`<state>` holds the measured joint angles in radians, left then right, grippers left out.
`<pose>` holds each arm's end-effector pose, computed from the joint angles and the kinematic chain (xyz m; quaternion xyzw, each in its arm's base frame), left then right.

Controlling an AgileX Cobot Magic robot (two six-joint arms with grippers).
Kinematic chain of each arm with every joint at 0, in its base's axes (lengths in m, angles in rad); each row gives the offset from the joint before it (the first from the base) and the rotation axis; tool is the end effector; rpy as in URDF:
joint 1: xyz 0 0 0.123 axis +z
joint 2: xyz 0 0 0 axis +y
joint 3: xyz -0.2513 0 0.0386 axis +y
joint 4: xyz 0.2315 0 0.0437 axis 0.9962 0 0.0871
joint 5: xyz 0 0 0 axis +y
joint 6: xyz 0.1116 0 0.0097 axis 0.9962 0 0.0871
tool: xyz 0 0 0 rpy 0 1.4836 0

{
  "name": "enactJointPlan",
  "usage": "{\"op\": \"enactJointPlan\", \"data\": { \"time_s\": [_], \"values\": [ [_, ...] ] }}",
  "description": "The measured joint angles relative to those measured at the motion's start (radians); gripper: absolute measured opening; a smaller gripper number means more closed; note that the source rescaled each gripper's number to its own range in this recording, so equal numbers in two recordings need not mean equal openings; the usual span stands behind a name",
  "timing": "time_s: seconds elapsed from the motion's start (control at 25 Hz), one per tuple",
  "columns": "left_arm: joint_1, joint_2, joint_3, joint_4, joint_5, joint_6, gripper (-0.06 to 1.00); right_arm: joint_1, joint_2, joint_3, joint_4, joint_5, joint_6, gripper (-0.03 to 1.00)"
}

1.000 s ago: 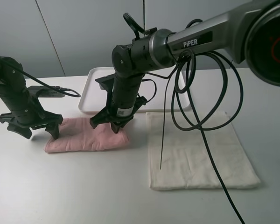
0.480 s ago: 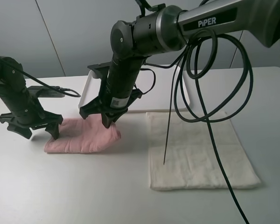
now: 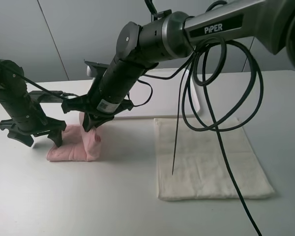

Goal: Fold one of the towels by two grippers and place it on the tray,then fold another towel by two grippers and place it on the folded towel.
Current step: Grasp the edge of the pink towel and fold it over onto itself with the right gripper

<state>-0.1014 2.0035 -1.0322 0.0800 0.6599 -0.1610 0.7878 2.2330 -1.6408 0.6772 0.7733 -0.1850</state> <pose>0.3092 -0.0259 0.0566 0.0015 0.9996 0.0230 0.0165 0.2770 0.3479 0.1123 -0.2582 0.9190 0.2931 0.0528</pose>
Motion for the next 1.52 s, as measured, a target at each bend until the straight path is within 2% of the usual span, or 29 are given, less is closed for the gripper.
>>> {"op": "enactJointPlan", "data": {
  "time_s": [0.4, 1.24, 1.4, 1.52],
  "values": [
    [0.000, 0.000, 0.000, 0.000, 0.000, 0.000, 1.00, 0.019, 0.085, 0.000, 0.192, -0.077, -0.054, 0.06],
    [0.000, 0.000, 0.000, -0.006, 0.002, 0.002, 1.00, 0.019, 0.085, 0.000, 0.329, -0.229, -0.059, 0.06],
    [0.000, 0.000, 0.000, -0.012, 0.002, 0.009, 1.00, 0.019, 0.101, 0.000, 0.347, -0.230, -0.059, 0.06],
    [0.002, 0.000, 0.000, -0.052, 0.002, 0.057, 1.00, 0.019, 0.127, 0.000, 0.387, -0.213, -0.064, 0.06]
  ]
}}
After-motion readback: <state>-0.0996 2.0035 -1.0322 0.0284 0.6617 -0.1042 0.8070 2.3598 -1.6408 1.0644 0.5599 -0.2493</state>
